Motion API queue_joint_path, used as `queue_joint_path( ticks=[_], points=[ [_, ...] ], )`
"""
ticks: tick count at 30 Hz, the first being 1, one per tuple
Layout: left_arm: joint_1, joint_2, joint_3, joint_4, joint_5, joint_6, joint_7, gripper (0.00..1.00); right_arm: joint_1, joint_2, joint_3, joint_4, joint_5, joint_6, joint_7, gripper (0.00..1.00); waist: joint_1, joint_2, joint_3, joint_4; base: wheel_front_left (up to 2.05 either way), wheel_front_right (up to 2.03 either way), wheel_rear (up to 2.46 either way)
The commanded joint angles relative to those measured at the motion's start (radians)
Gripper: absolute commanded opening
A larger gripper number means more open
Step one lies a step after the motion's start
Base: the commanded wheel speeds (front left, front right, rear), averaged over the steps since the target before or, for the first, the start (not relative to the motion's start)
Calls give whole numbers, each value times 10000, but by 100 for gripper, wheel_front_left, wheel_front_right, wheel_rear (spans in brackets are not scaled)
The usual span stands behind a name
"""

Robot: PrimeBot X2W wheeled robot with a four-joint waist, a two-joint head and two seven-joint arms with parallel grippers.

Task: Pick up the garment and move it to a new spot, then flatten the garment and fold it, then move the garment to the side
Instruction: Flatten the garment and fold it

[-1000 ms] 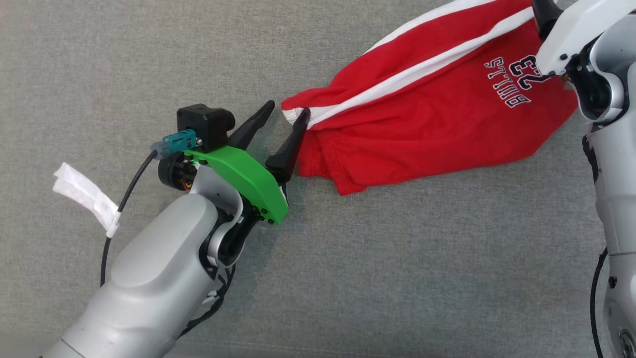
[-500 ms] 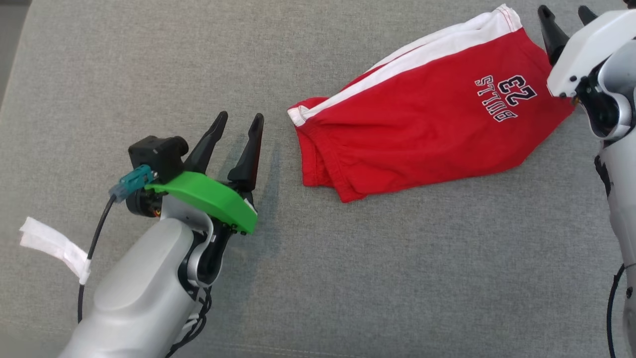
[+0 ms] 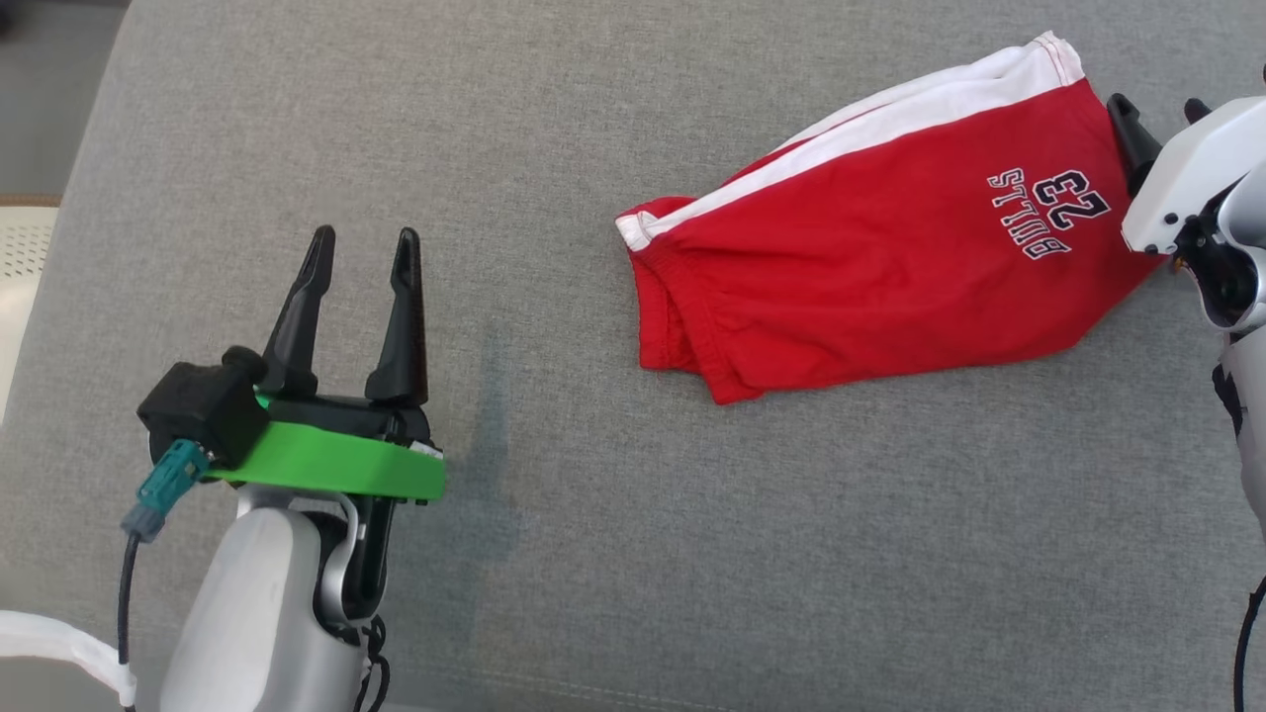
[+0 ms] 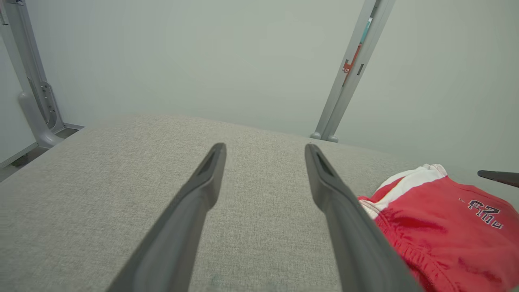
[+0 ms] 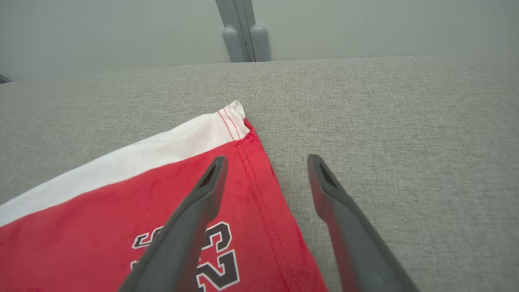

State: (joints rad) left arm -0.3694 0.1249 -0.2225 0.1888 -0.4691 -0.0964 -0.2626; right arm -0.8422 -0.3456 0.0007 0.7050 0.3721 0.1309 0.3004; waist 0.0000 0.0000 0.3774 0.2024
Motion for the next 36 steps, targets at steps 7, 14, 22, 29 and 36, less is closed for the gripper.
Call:
queue_joint_path(
  ticks=[7,14,22,29,36],
  points=[
    [549,-496,812,-43,927,-325,-20,100,-201,-194,-120,535,-122,-6,195,100,0,0,419,292,0,0,0],
    [470,-637,776,-105,959,-354,-21,100,-318,-151,-58,1123,-39,-6,1072,100,0,0,718,431,0,0,0],
    [341,-681,710,-28,879,-353,-21,100,-133,-153,441,892,300,1,2066,0,0,0,724,431,0,0,0],
    [468,-636,662,205,857,-352,-22,100,101,-432,-108,197,415,-14,1428,0,0,0,295,116,0,0,0],
    [648,-480,542,375,799,-353,-22,100,1094,-670,-1021,-646,262,-13,812,0,0,0,-235,-345,0,0,0]
  ],
)
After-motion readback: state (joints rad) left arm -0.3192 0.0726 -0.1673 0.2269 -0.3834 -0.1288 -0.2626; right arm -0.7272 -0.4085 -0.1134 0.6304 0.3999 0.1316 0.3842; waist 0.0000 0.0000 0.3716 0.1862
